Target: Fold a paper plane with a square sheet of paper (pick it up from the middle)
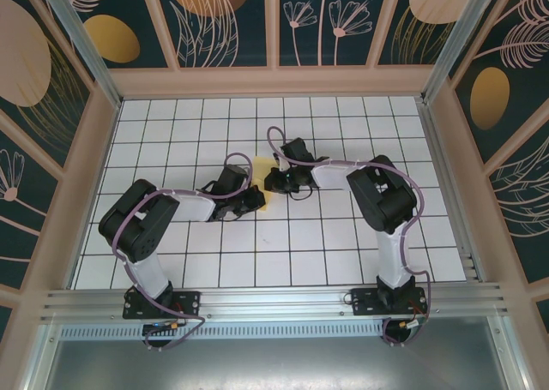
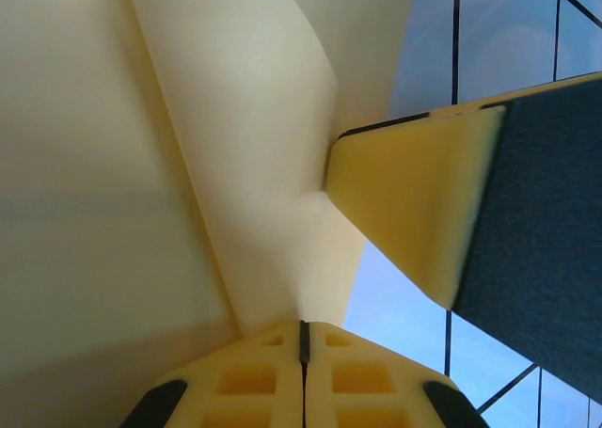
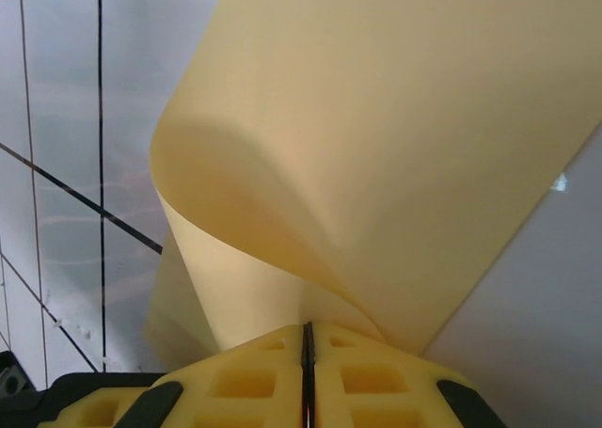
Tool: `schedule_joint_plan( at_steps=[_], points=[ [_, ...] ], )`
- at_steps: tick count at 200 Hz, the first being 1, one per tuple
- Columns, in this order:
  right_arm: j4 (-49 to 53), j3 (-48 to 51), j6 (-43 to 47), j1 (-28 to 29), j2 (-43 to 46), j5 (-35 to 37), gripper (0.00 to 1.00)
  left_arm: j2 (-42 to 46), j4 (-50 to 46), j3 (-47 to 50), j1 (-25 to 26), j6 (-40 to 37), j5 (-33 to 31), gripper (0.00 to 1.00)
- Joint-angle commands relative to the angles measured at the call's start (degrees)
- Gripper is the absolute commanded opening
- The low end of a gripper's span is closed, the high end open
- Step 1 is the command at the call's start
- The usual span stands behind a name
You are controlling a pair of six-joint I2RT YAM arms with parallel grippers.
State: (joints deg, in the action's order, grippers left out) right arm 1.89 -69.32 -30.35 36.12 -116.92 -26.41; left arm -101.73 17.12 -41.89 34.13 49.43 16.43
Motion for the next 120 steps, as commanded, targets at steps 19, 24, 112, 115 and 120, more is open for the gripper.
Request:
schedule_joint_plan(
  at_steps=[19, 24, 112, 115, 120],
  points=[
    [1.12, -2.57, 1.43, 0.09, -1.86, 0.49, 0.12, -1.18, -5.19, 0.75, 0.12, 0.32, -2.54, 0.08],
    [1.19, -2.71, 1.51, 0.01, -1.97, 0.49, 0.12, -1.18, -5.18, 0.76, 0.14, 0.35, -2.54, 0.09],
    [4.56, -4.13, 1.68, 0.09, -4.56, 2.39, 0.12, 0.71, -4.79, 0.76, 0.16, 0.71, -1.91, 0.11],
    [4.72, -4.12, 1.65, 0.07, -4.59, 2.47, 0.12, 0.95, -4.6, 0.73, 0.15, 0.83, -1.8, 0.11],
    [5.04, -4.15, 1.69, 0.09, -4.7, 2.57, 0.12, 1.53, -4.33, 0.8, 0.13, 0.99, -1.66, 0.11]
  ],
)
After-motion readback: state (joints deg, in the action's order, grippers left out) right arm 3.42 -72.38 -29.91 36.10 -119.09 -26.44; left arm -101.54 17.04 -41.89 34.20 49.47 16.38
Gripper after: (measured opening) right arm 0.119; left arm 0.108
